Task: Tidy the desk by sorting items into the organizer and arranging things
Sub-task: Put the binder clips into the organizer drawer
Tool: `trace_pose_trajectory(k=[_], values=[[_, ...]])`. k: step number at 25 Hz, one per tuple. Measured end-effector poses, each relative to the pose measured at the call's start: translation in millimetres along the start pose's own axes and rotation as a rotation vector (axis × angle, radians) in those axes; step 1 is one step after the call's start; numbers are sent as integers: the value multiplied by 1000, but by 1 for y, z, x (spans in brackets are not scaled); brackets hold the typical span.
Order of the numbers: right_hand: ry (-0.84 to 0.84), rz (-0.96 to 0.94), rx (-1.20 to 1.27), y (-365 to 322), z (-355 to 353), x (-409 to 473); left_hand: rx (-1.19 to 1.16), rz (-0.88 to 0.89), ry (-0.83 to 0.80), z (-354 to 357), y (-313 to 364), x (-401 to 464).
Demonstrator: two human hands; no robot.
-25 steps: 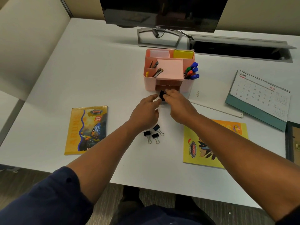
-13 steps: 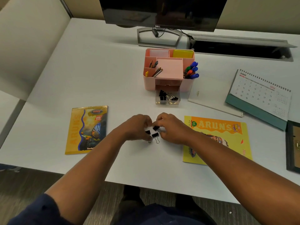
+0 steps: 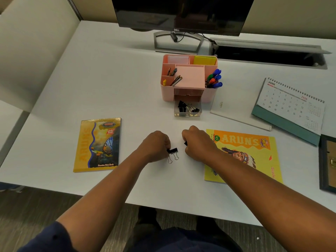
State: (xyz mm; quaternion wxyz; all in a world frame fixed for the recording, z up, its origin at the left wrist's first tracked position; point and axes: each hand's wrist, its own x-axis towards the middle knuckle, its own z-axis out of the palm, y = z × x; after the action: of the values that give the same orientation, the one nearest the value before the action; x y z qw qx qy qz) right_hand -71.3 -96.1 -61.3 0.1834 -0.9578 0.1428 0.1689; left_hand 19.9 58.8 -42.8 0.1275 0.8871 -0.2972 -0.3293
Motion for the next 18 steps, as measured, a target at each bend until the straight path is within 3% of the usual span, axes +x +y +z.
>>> trace_pose_trajectory(k=[12, 18], values=[[-26, -30, 211, 6, 10, -13, 35, 13, -13, 7, 2, -8], [61, -18, 334, -3, 12, -17, -38, -44, -3, 11, -3, -6]])
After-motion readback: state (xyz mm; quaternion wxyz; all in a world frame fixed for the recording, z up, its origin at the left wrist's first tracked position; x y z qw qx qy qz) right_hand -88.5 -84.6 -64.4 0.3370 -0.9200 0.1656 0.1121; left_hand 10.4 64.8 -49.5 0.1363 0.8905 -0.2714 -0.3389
